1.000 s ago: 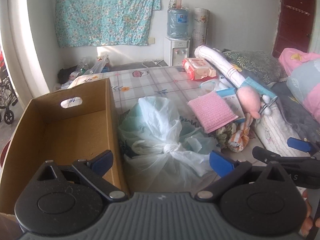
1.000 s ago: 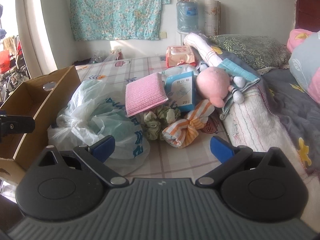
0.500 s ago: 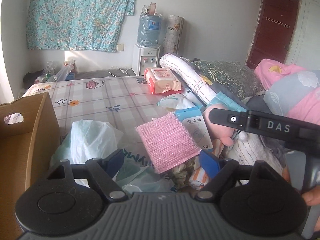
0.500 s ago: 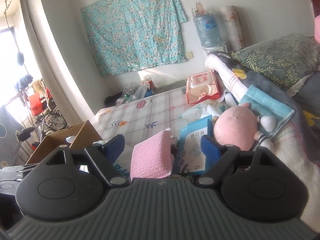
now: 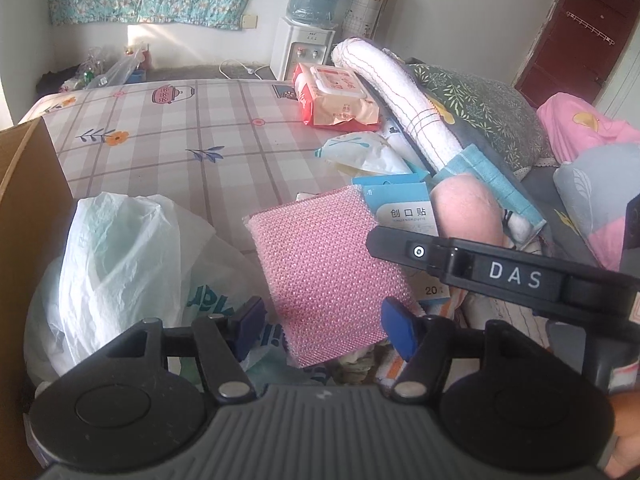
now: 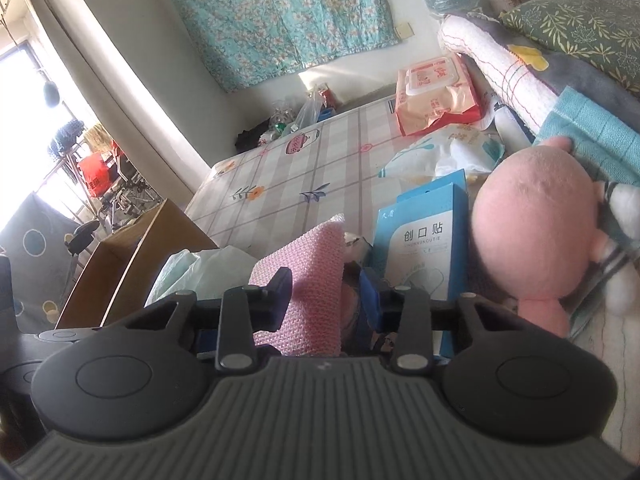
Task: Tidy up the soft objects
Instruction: 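Reach the right tool to the pink sponge and close on it, then carry the pink sponge with the right tool into the cardboard box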
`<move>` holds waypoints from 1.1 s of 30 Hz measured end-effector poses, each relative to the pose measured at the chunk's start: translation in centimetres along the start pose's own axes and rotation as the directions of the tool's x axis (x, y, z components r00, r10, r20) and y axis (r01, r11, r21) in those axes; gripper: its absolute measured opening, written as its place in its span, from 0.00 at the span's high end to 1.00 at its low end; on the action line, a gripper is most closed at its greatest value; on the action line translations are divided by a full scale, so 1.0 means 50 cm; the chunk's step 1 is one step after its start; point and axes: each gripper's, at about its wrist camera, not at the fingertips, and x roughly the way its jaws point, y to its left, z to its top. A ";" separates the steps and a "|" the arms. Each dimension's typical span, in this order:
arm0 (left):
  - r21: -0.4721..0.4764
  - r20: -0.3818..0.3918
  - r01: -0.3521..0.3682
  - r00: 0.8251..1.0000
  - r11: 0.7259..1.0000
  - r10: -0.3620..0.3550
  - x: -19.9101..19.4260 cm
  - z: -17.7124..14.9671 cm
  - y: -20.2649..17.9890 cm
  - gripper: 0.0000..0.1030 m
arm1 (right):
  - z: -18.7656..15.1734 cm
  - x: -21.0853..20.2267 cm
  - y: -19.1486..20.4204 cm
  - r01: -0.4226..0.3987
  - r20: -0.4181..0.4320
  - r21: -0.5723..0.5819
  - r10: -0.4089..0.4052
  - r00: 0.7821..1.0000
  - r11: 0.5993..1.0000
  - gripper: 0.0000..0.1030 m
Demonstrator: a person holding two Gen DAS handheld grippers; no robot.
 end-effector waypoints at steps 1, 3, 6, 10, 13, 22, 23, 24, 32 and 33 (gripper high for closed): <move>-0.008 -0.009 0.000 1.000 1.000 0.000 0.006 0.002 0.001 0.32 | 0.000 0.004 -0.009 -0.006 -0.009 0.011 0.006 1.000 1.000 0.66; -0.024 -0.018 0.003 1.000 1.000 -0.003 0.016 0.005 0.004 0.30 | -0.004 0.005 -0.020 -0.025 -0.022 0.038 0.026 0.999 0.999 0.67; -0.037 -0.029 0.012 1.000 0.999 -0.013 0.029 0.008 0.006 0.30 | -0.006 0.010 -0.043 -0.068 -0.034 0.101 0.072 0.997 0.993 0.67; -0.024 -0.007 0.019 1.000 1.000 -0.019 0.024 0.006 -0.002 0.36 | -0.009 0.022 -0.062 -0.139 -0.055 0.185 0.151 0.987 0.973 0.68; 0.001 0.015 0.008 1.000 1.000 -0.008 0.011 0.005 -0.012 0.37 | -0.013 0.020 -0.055 -0.157 -0.060 0.207 0.173 0.983 0.966 0.68; 0.047 0.090 0.040 0.995 0.998 -0.044 -0.082 -0.012 -0.017 0.37 | -0.016 -0.062 0.018 -0.149 -0.001 0.168 0.152 0.988 0.974 0.67; 0.052 0.097 0.044 0.994 0.998 -0.049 -0.096 -0.014 -0.017 0.37 | -0.018 -0.075 0.031 -0.148 0.009 0.157 0.148 0.989 0.976 0.67; 0.058 0.108 0.047 0.993 0.997 -0.053 -0.112 -0.019 -0.016 0.37 | -0.021 -0.089 0.046 -0.145 0.019 0.146 0.144 0.989 0.979 0.67; 0.075 0.203 0.023 0.978 0.997 -0.038 -0.247 -0.054 0.013 0.36 | -0.038 -0.170 0.181 -0.185 0.049 0.054 0.182 0.982 0.981 0.66; 0.068 0.213 0.020 0.976 0.997 -0.034 -0.264 -0.058 0.024 0.36 | -0.038 -0.173 0.198 -0.192 0.044 0.043 0.190 0.981 0.980 0.65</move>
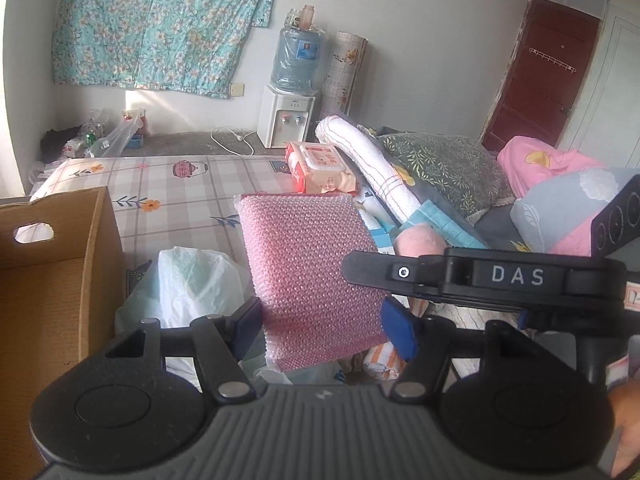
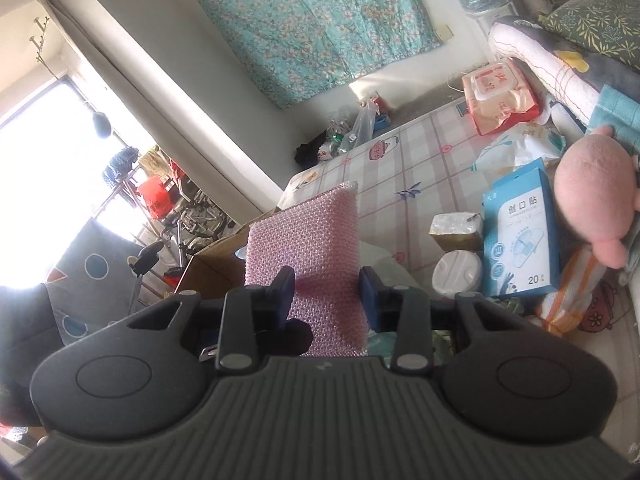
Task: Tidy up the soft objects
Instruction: 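Carry the pink sponge with the right tool into the cardboard box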
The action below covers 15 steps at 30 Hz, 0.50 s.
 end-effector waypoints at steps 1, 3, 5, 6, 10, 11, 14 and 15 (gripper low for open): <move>-0.005 0.008 -0.004 1.000 1.000 0.004 -0.014 0.000 0.009 0.36 | -0.003 0.000 0.028 -0.012 -0.010 -0.014 0.012 1.000 1.000 0.65; -0.022 0.032 -0.021 0.999 1.000 0.022 -0.054 0.000 0.039 0.36 | -0.006 0.009 0.075 -0.037 -0.036 -0.035 0.035 0.999 0.999 0.65; -0.040 0.050 -0.042 0.998 0.998 0.044 -0.090 0.001 0.072 0.36 | -0.006 0.026 0.123 -0.066 -0.069 -0.054 0.062 0.996 0.996 0.64; -0.051 0.058 -0.055 0.997 0.997 0.058 -0.106 0.002 0.090 0.35 | -0.005 0.037 0.152 -0.085 -0.090 -0.066 0.079 0.993 0.994 0.64; -0.109 0.075 -0.116 0.989 0.987 0.125 -0.157 0.010 0.174 0.35 | 0.007 0.106 0.245 -0.165 -0.192 -0.075 0.148 0.970 0.983 0.60; -0.121 0.072 -0.129 0.988 0.984 0.139 -0.164 0.013 0.198 0.35 | 0.010 0.128 0.265 -0.175 -0.220 -0.074 0.155 0.963 0.982 0.60; -0.155 0.036 -0.172 0.983 0.973 0.179 -0.165 0.026 0.270 0.35 | 0.012 0.198 0.321 -0.183 -0.300 -0.084 0.150 0.942 0.980 0.60; -0.168 0.018 -0.185 0.982 0.968 0.191 -0.158 0.030 0.295 0.35 | 0.011 0.224 0.341 -0.180 -0.325 -0.092 0.142 0.935 0.979 0.60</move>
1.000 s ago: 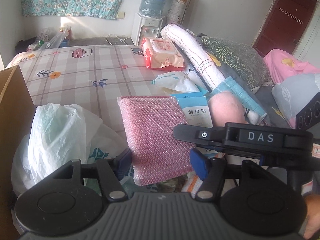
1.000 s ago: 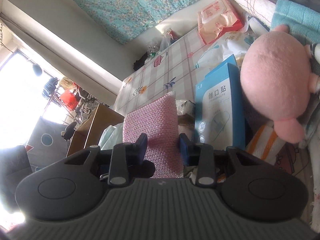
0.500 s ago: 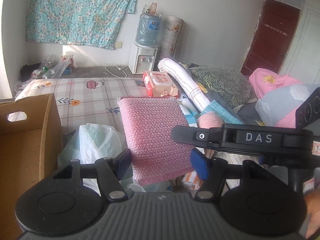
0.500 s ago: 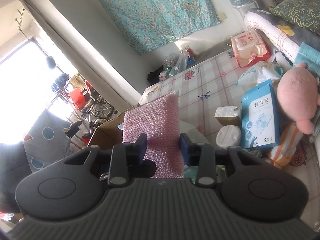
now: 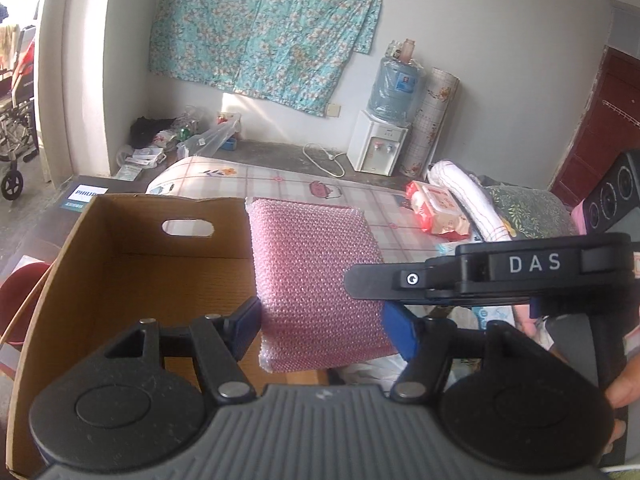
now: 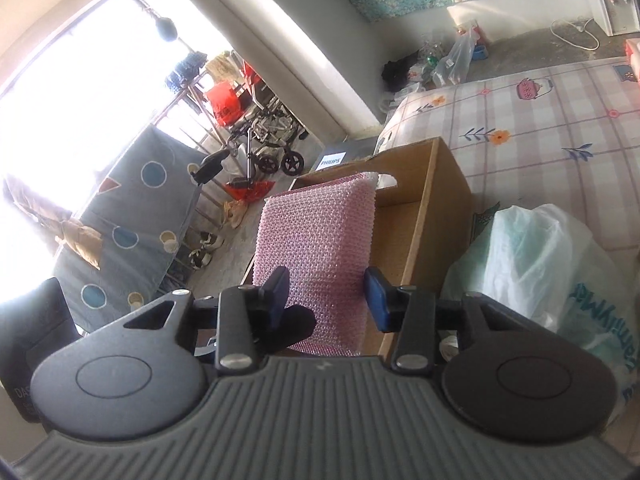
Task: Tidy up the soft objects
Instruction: 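Carry the pink sponge with the right tool into the cardboard box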
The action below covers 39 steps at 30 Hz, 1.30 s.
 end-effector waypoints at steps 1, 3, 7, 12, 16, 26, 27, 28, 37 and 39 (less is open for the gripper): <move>-0.012 -0.016 -0.009 1.000 1.000 0.008 0.011 0.007 0.021 0.35 | 0.009 0.023 0.008 0.008 -0.023 -0.003 -0.008 1.000 1.000 0.60; -0.038 -0.055 -0.024 0.998 0.999 0.022 0.042 0.022 0.061 0.35 | 0.024 0.068 0.017 0.022 -0.065 0.002 -0.021 0.998 1.000 0.60; -0.060 -0.122 -0.037 0.992 0.998 0.029 0.107 0.042 0.125 0.35 | 0.054 0.159 0.011 0.071 -0.123 0.005 -0.070 0.990 0.997 0.60; -0.073 -0.207 -0.064 0.977 0.995 0.048 0.210 0.055 0.181 0.35 | 0.093 0.245 -0.024 0.131 -0.152 0.005 -0.128 0.980 0.991 0.59; -0.075 -0.309 -0.100 0.948 0.992 0.073 0.312 0.049 0.213 0.35 | 0.117 0.270 -0.060 0.196 -0.110 -0.029 -0.198 0.974 0.980 0.58; -0.121 -0.442 -0.157 0.893 0.980 0.088 0.385 0.016 0.263 0.37 | 0.105 0.130 -0.140 0.136 0.013 0.002 -0.136 0.991 0.991 0.58; -0.117 -0.443 -0.159 0.892 0.980 0.092 0.379 0.018 0.266 0.36 | 0.098 0.113 -0.151 0.127 0.024 0.014 -0.128 0.992 0.992 0.58; -0.117 -0.441 -0.165 0.892 0.979 0.097 0.375 0.021 0.270 0.35 | 0.092 0.100 -0.158 0.118 0.031 0.023 -0.118 0.992 0.993 0.58; -0.227 -0.518 -0.313 0.841 0.922 0.158 0.416 0.033 0.346 0.27 | 0.029 0.047 -0.207 0.022 0.068 0.122 -0.030 0.997 0.992 0.57; -0.243 -0.509 -0.297 0.849 0.923 0.139 0.429 0.034 0.352 0.26 | 0.022 0.046 -0.212 0.016 0.074 0.130 -0.026 0.997 0.991 0.57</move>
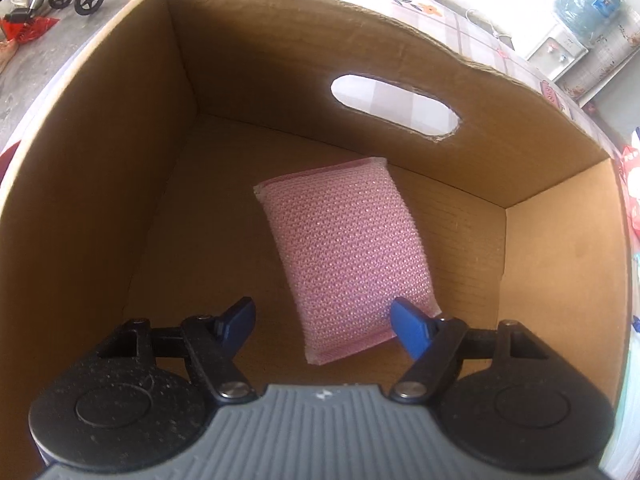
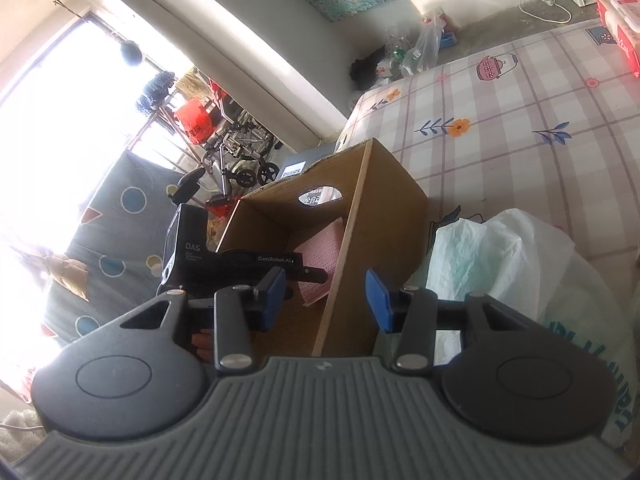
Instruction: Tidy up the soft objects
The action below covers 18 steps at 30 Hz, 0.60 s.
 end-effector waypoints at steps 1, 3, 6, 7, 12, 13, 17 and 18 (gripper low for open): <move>0.012 0.015 0.008 1.000 1.000 -0.008 -0.001 0.002 -0.004 0.29 | -0.002 -0.001 0.000 0.000 0.003 0.002 -0.001 1.000 1.000 0.57; 0.064 0.040 0.002 0.999 0.998 -0.004 -0.004 0.006 -0.023 0.34 | -0.002 -0.005 -0.005 0.004 0.006 0.007 -0.004 1.000 1.000 0.57; 0.145 0.058 -0.022 0.998 0.989 0.014 -0.002 0.007 -0.056 0.35 | 0.000 -0.006 -0.014 0.017 0.011 0.015 -0.017 1.000 1.000 0.57; 0.160 0.055 -0.022 0.998 0.987 0.013 0.000 0.004 -0.062 0.35 | 0.000 -0.008 -0.018 0.021 0.013 0.017 -0.021 1.000 1.000 0.56; 0.334 0.054 -0.021 0.999 0.942 0.004 0.006 -0.021 -0.096 0.40 | -0.006 -0.011 -0.036 0.034 0.010 0.038 -0.034 0.999 0.999 0.55; 0.373 0.053 -0.019 0.999 0.928 -0.001 0.006 -0.024 -0.093 0.41 | -0.006 -0.010 -0.038 0.037 0.008 0.040 -0.038 0.999 0.999 0.55; 0.390 0.024 -0.006 1.000 0.921 -0.004 -0.002 -0.039 -0.104 0.45 | -0.010 -0.009 -0.044 0.039 0.006 0.053 -0.040 0.999 0.998 0.55; 0.362 0.009 0.014 1.000 0.932 -0.018 -0.006 -0.036 -0.099 0.44 | -0.010 -0.009 -0.045 0.039 0.007 0.055 -0.039 0.999 0.998 0.55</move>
